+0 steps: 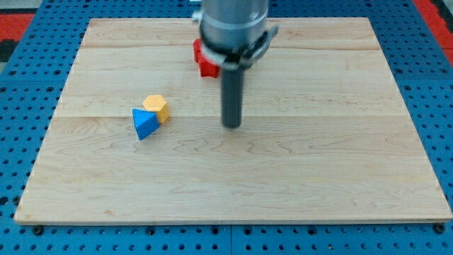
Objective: Move the blue triangle to the left of the yellow hexagon
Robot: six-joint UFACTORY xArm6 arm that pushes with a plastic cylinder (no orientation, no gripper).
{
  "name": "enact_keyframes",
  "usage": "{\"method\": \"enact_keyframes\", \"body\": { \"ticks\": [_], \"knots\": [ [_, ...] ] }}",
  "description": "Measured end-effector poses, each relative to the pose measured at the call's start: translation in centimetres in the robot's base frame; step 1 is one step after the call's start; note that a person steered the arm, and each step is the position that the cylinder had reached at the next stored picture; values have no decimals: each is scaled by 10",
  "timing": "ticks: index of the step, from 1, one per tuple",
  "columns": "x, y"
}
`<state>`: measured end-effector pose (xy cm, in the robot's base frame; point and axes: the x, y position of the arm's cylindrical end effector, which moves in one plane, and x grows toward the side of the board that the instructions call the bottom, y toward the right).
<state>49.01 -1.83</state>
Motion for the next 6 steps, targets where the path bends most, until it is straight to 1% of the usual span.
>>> {"method": "enact_keyframes", "body": {
  "ticks": [1, 2, 4, 5, 6],
  "knots": [
    [1, -111],
    [-21, -161],
    [-30, -66],
    [-66, -59],
    [-50, -66]
  ]
}}
